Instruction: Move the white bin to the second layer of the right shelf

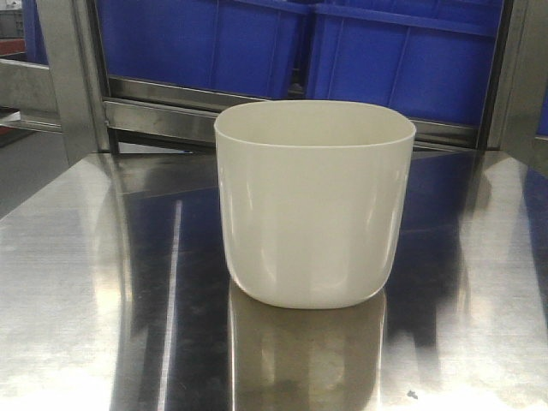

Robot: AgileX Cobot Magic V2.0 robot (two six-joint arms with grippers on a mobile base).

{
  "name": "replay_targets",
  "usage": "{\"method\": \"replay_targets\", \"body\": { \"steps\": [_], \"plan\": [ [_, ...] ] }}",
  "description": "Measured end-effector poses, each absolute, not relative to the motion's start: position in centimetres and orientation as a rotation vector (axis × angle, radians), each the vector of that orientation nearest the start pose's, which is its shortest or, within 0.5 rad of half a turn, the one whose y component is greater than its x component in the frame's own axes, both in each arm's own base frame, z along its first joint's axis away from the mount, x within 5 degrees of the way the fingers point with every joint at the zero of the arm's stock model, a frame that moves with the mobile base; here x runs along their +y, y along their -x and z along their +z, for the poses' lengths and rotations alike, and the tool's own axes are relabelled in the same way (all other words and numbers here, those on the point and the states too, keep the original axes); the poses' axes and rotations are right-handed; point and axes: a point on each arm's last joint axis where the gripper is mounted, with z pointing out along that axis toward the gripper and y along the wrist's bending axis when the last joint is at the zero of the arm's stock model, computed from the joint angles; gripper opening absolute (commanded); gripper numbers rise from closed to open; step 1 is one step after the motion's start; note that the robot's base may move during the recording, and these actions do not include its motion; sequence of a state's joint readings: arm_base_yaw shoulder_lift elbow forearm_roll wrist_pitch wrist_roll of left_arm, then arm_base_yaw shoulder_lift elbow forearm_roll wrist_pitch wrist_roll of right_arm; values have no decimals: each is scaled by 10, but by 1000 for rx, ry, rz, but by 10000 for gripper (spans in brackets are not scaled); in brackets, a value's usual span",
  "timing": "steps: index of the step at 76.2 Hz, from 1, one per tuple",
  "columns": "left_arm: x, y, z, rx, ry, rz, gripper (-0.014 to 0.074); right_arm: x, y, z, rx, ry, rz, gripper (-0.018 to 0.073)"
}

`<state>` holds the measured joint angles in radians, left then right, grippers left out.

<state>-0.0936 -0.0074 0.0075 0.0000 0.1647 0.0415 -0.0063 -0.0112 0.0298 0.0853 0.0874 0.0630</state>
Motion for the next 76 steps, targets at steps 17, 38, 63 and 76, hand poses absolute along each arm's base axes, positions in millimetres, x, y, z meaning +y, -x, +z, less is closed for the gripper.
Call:
{"method": "replay_targets", "body": {
  "steps": [17,38,63,76],
  "plan": [
    [-5,-56,196,1645,-111,-40,85,0,-57,196,1586,-117,116,55],
    [-5,-56,196,1645,-111,-40,85,0,-57,196,1586,-117,116,55],
    [-5,-56,196,1645,-111,-40,85,0,-57,196,1586,-117,116,55],
    [-5,-56,196,1645,-111,-40,85,0,-57,196,1586,-117,116,55]
  ]
}}
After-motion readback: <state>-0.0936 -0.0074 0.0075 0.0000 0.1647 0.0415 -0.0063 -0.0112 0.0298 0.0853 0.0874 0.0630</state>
